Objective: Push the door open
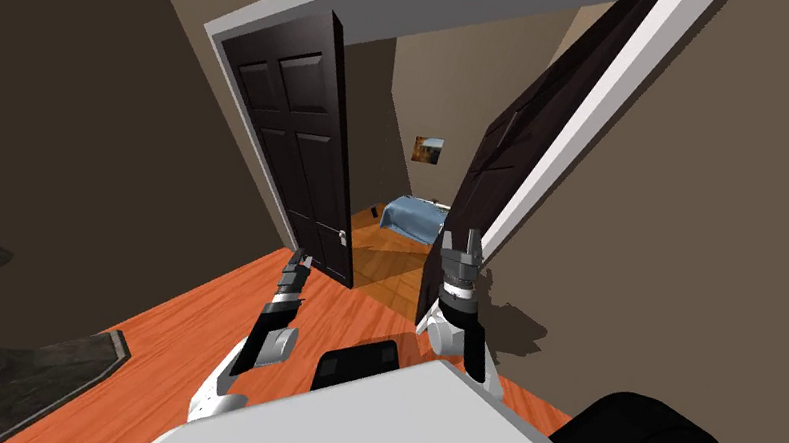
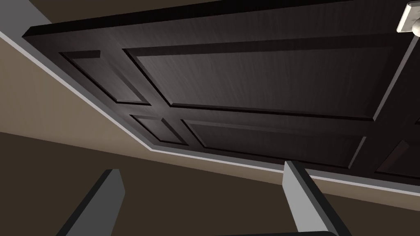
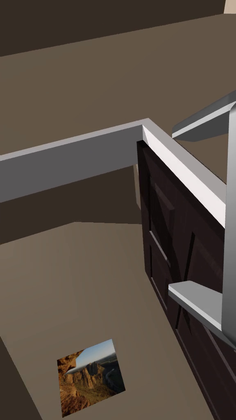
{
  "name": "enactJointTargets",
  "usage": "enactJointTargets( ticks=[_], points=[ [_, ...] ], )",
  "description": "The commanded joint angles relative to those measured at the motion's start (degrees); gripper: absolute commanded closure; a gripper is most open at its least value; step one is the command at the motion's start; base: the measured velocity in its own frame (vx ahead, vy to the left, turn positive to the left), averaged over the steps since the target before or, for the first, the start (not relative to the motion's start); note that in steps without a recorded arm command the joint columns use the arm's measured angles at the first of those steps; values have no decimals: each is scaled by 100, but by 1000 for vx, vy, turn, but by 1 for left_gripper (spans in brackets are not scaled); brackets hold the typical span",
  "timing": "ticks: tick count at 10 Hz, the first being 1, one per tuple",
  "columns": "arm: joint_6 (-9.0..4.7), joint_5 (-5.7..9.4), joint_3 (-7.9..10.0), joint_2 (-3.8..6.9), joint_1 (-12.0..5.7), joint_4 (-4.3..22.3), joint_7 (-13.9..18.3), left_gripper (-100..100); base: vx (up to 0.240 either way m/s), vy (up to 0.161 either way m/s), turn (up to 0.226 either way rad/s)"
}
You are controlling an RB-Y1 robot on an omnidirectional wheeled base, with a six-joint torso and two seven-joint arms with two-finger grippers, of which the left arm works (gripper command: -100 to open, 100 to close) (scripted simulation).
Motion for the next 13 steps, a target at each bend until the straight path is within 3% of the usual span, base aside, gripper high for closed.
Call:
enactJointTargets(
  ticks=[1, 13],
  points=[
    [-41, -1, -38, -4, -94, 274, 19, -100, 53, 119, -134],
    [-358, 26, -221, -25, -890, 2178, 171, -100, 50, 106, -126]
  ],
)
